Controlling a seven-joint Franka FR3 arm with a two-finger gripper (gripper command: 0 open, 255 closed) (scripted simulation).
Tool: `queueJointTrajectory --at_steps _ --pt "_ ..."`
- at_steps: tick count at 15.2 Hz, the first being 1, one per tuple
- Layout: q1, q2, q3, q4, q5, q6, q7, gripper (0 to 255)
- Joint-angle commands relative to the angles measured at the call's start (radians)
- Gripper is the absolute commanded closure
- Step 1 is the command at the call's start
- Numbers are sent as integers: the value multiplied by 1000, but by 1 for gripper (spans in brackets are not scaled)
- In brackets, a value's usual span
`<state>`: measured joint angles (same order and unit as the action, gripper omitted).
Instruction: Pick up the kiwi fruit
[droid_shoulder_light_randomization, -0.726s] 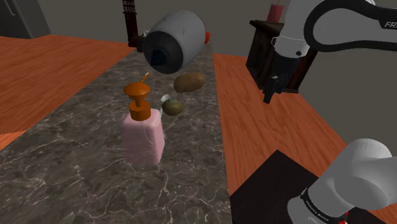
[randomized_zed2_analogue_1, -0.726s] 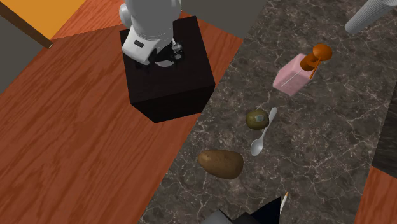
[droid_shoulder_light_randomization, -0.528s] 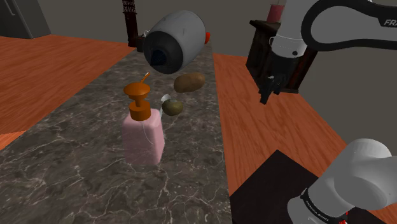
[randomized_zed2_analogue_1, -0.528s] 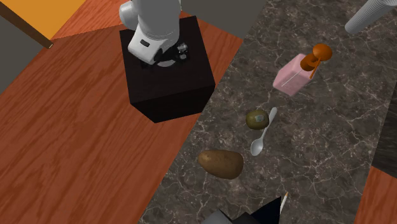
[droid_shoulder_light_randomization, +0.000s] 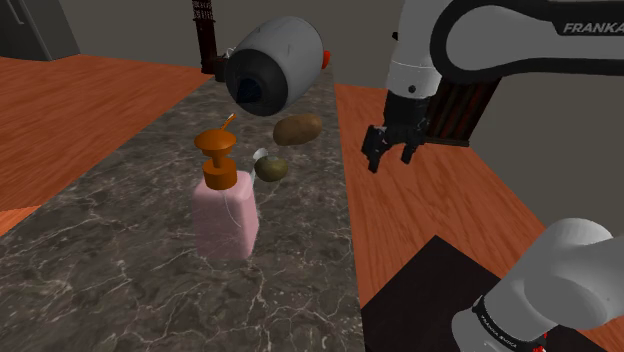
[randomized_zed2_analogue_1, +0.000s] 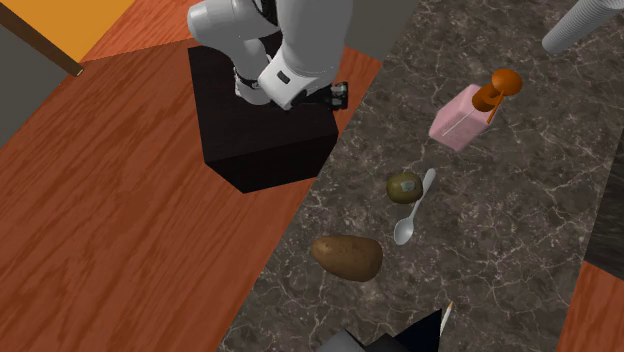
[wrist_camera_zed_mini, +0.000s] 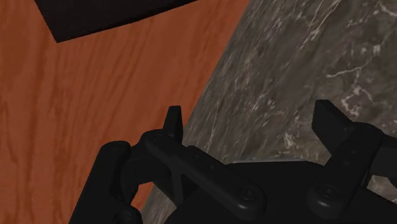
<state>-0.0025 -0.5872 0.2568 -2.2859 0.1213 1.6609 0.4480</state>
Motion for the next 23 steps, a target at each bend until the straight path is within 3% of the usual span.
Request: queueJointTrajectory --at_steps 1,10,15,20,23 --pt "-10 66 43 55 29 13 104 0" --pt "-52 367 199 310 66 83 539 0" --pt "-51 568 253 498 19 110 782 0" --pt "-14 771 267 712 -53 110 1001 0" --pt "-13 769 263 670 -51 150 995 0"
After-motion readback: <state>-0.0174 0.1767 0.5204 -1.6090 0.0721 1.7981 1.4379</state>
